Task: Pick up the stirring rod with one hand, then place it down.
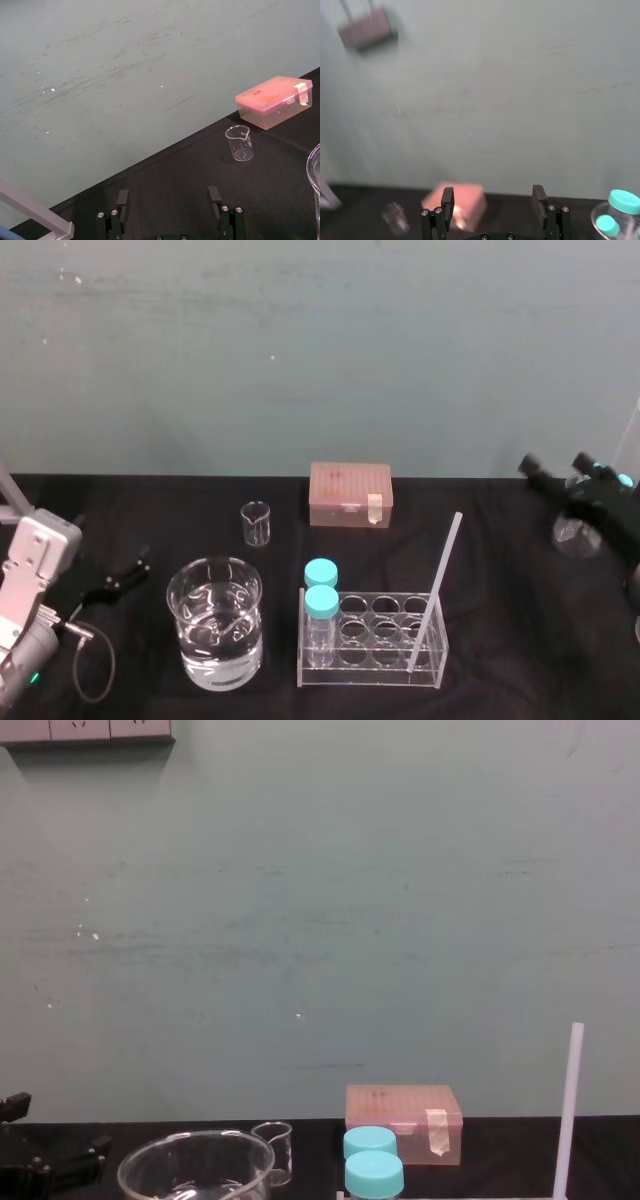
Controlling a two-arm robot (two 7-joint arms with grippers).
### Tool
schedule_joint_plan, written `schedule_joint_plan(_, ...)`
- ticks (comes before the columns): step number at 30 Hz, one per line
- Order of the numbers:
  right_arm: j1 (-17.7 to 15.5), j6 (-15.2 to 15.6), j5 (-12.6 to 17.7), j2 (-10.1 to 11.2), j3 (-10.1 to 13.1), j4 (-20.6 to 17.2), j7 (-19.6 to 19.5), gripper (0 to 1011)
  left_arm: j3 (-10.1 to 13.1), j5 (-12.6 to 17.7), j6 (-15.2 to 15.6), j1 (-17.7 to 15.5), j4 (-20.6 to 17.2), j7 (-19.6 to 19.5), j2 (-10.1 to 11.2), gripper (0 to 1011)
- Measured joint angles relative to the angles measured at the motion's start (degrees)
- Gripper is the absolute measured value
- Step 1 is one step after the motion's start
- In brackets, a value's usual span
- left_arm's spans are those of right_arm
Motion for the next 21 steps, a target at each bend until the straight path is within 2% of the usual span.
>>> schedule_joint_plan(1,-0.1,0.5,1.3,-0.1,0.7,-0.2,0.7,1003,0.0,0.0,0.0,0.0,0.0,0.0,0.0,1005)
schedule_joint_plan(2,-0.1,0.5,1.3,-0.1,0.7,-0.2,0.7,1003,0.0,0.0,0.0,0.0,0.0,0.0,0.0,1005)
schedule_joint_plan(3,-0.3,1.9,4.1,-0.2,2.2,-0.5,2.5,1003,0.0,0.0,0.0,0.0,0.0,0.0,0.0,1005)
schedule_joint_plan(5,-0.4,3.6,6.9,0.3,3.0,-0.5,4.8,1003,0.0,0.0,0.0,0.0,0.0,0.0,0.0,1005)
schedule_joint_plan(7,-0.2,6.3,10.5,2.6,3.1,0.0,10.2,1003,0.0,0.0,0.0,0.0,0.0,0.0,0.0,1005)
schedule_joint_plan(11,0.6,7.0,10.6,6.1,1.2,1.4,17.3,1003,0.0,0.0,0.0,0.0,0.0,0.0,0.0,1005)
schedule_joint_plan(12,1.2,6.7,9.8,8.0,-0.1,2.1,20.7,1003,0.0,0.0,0.0,0.0,0.0,0.0,0.0,1005)
schedule_joint_plan(16,3.0,5.5,8.2,11.9,-3.2,4.5,29.5,1003,0.0,0.0,0.0,0.0,0.0,0.0,0.0,1005)
schedule_joint_plan(21,4.2,4.2,7.7,13.9,-5.4,5.9,35.8,1003,0.0,0.0,0.0,0.0,0.0,0.0,0.0,1005)
